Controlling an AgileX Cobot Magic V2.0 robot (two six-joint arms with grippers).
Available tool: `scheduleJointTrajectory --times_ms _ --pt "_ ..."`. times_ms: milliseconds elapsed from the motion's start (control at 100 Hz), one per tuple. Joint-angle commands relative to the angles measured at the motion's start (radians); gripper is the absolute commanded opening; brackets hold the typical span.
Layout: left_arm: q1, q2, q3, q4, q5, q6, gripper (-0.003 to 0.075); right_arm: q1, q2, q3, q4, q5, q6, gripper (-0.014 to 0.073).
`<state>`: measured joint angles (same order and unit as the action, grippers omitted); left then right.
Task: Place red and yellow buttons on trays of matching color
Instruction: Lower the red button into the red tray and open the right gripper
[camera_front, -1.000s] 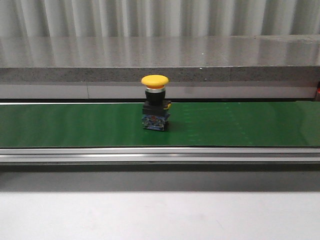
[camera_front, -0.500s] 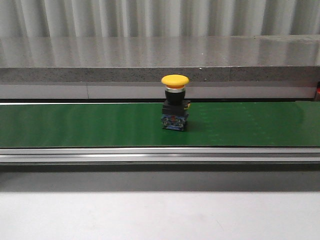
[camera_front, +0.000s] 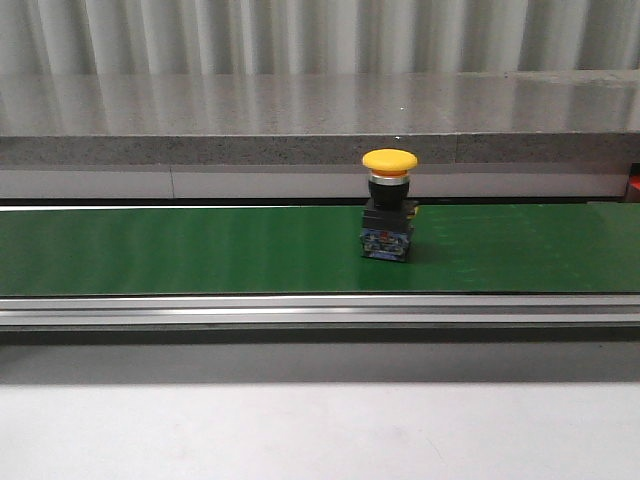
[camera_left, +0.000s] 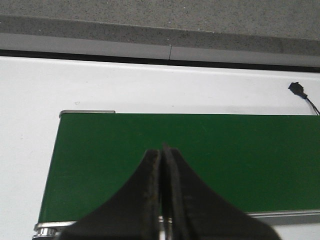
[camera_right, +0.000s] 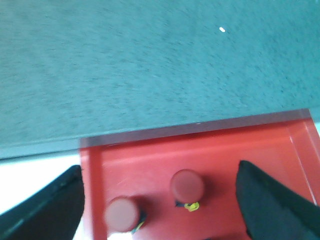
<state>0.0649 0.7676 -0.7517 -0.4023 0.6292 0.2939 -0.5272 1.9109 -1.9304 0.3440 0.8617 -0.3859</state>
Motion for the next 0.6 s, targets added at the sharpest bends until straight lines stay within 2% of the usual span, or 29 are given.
scheduleJointTrajectory --times_ms 0,370,590 --pt "-0.007 -0.004 -0.026 -0.028 -0.068 -0.001 -0.0020 0.034 -0.137 0.027 0.024 0.000 -0.043 0.0615" --pt "-0.007 -0.004 -0.026 -0.028 -0.068 -0.001 -0.0020 0.262 -0.447 0.438 0.024 0.108 -0.074 0.0615" --pt "-0.007 -0.004 -0.026 -0.028 -0.068 -0.001 -0.0020 0.397 -0.530 0.642 0.024 0.157 -0.109 0.0615"
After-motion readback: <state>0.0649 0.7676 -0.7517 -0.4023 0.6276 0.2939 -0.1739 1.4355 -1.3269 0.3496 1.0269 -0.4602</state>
